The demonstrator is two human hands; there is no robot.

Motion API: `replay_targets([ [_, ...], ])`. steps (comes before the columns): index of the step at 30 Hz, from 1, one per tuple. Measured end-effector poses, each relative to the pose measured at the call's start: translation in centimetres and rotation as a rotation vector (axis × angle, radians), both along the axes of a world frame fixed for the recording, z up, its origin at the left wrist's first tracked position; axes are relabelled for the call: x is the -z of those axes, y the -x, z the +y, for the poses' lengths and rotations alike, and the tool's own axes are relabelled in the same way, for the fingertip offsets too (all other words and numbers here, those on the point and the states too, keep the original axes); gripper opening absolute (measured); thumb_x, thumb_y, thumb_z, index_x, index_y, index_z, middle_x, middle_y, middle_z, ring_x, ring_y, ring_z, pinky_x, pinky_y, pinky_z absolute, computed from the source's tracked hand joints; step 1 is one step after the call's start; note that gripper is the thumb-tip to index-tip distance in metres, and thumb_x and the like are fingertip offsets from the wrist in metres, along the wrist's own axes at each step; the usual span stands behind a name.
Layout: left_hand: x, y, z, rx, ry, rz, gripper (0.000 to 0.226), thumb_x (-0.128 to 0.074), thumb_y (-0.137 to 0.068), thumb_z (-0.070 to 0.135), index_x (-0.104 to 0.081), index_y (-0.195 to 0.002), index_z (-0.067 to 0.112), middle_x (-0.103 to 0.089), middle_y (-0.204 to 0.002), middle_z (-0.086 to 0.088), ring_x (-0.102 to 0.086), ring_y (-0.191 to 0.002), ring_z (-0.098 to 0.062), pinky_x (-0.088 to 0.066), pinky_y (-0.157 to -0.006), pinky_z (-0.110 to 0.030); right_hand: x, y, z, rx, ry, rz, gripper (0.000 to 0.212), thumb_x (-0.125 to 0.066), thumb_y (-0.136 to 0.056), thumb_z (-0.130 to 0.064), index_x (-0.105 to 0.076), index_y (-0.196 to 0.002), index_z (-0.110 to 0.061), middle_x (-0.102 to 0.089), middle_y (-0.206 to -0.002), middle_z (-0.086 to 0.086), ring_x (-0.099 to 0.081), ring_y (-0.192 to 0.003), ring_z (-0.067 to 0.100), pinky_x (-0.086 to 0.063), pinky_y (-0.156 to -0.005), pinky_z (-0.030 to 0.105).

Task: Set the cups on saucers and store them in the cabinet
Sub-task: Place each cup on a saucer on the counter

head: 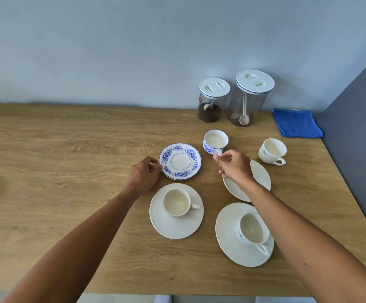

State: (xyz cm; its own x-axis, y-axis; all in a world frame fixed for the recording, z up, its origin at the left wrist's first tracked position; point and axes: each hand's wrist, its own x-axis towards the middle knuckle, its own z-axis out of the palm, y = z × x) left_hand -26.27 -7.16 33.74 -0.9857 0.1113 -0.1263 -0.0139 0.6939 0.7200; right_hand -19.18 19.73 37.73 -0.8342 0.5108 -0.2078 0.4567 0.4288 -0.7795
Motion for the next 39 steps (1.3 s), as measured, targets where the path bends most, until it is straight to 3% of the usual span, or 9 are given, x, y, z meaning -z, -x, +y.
replay_targets([
  [2, 0.0, 0.7, 0.5, 0.008, -0.002, -0.005, 0.027, -0.064, -0.088, 0.036, -0.065, -0.109, 0.019, -0.063, -0.078, 0.003, -0.060, -0.079, -0.018, -0.043, -0.071, -0.026, 0.3, 0.9, 0.3, 0.047, 0.010, 0.004, 0.031, -0.072, -0.087, -0.041, -0.063, -0.087, -0.011, -0.073, -0.072, 0.005, -0.071, -0.054, 0.015, -0.062, -0.060, 0.041],
  [6, 0.1, 1.4, 0.8, 0.021, 0.005, -0.006, 0.024, -0.067, -0.087, 0.033, -0.065, -0.106, 0.019, -0.061, -0.073, 0.010, -0.059, -0.074, -0.012, -0.041, -0.065, -0.024, 0.7, 1.8, 0.5, 0.075, 0.091, 0.001, 0.024, -0.070, -0.091, -0.031, -0.062, -0.090, -0.009, -0.071, -0.075, 0.007, -0.066, -0.050, 0.013, -0.054, -0.044, 0.027],
  [10, 0.4, 1.7, 0.7, 0.031, -0.016, -0.015, 0.022, -0.070, -0.086, 0.031, -0.065, -0.104, 0.019, -0.063, -0.073, 0.009, -0.058, -0.069, -0.006, -0.039, -0.060, -0.016, 1.3, 2.6, 0.9, 0.079, 0.263, -0.025, 0.014, -0.067, -0.094, -0.023, -0.066, -0.095, -0.009, -0.072, -0.084, 0.014, -0.068, -0.058, 0.014, -0.057, -0.051, 0.029],
  [15, 0.8, 1.6, 0.6, 0.024, -0.038, -0.009, 0.023, -0.071, -0.085, 0.032, -0.066, -0.104, 0.019, -0.064, -0.075, 0.006, -0.058, -0.073, -0.012, -0.039, -0.068, -0.024, 1.1, 2.8, 0.9, 0.152, 0.496, 0.016, 0.023, -0.066, -0.095, -0.014, -0.064, -0.114, -0.002, -0.073, -0.088, 0.011, -0.073, -0.071, 0.013, -0.058, -0.055, 0.019],
  [21, 0.7, 1.5, 0.6, 0.025, -0.028, 0.001, 0.024, -0.070, -0.086, 0.032, -0.065, -0.106, 0.020, -0.060, -0.073, 0.011, -0.056, -0.072, -0.010, -0.037, -0.063, -0.021, 0.3, 2.3, -0.3, 0.031, 0.517, 0.072, 0.023, -0.064, -0.095, -0.011, -0.065, -0.115, 0.001, -0.074, -0.090, 0.010, -0.075, -0.072, 0.009, -0.056, -0.056, 0.016],
  [25, 0.7, 1.4, 0.6, 0.022, -0.033, 0.003, 0.022, -0.069, -0.086, 0.032, -0.065, -0.105, 0.020, -0.059, -0.071, 0.014, -0.054, -0.068, -0.002, -0.034, -0.058, -0.011, -0.4, 2.2, -2.7, -0.127, 0.544, 0.055, 0.010, -0.062, -0.096, -0.009, -0.067, -0.102, -0.002, -0.073, -0.088, 0.012, -0.074, -0.071, 0.009, -0.056, -0.058, 0.018],
  [30, 0.5, 1.4, 0.5, 0.026, -0.032, -0.008, 0.022, -0.069, -0.087, 0.033, -0.065, -0.105, 0.021, -0.060, -0.072, 0.013, -0.056, -0.071, -0.006, -0.036, -0.063, -0.022, 0.4, 2.1, -5.0, -0.256, 0.546, -0.020, 0.012, -0.062, -0.096, -0.009, -0.067, -0.104, -0.001, -0.074, -0.088, 0.012, -0.076, -0.077, 0.013, -0.056, -0.057, 0.019],
  [36, 0.5, 1.3, 0.5, 0.039, -0.035, 0.000, 0.023, -0.069, -0.087, 0.034, -0.065, -0.106, 0.022, -0.061, -0.073, 0.011, -0.056, -0.070, -0.005, -0.036, -0.058, -0.013, 1.0, 1.9, -5.6, -0.278, 0.549, -0.054, 0.009, -0.062, -0.096, -0.010, -0.067, -0.099, -0.003, -0.073, -0.092, 0.014, -0.075, -0.075, 0.010, -0.055, -0.056, 0.017],
  [39, 0.5, 1.3, 0.5, 0.035, -0.042, -0.005, 0.022, -0.069, -0.088, 0.034, -0.065, -0.106, 0.021, -0.061, -0.074, 0.010, -0.057, -0.071, -0.007, -0.037, -0.060, -0.018, 1.1, 1.8, -5.6, -0.279, 0.531, -0.057, 0.008, -0.063, -0.096, -0.011, -0.069, -0.095, -0.006, -0.074, -0.094, 0.017, -0.076, -0.078, 0.014, -0.054, -0.055, 0.018],
])
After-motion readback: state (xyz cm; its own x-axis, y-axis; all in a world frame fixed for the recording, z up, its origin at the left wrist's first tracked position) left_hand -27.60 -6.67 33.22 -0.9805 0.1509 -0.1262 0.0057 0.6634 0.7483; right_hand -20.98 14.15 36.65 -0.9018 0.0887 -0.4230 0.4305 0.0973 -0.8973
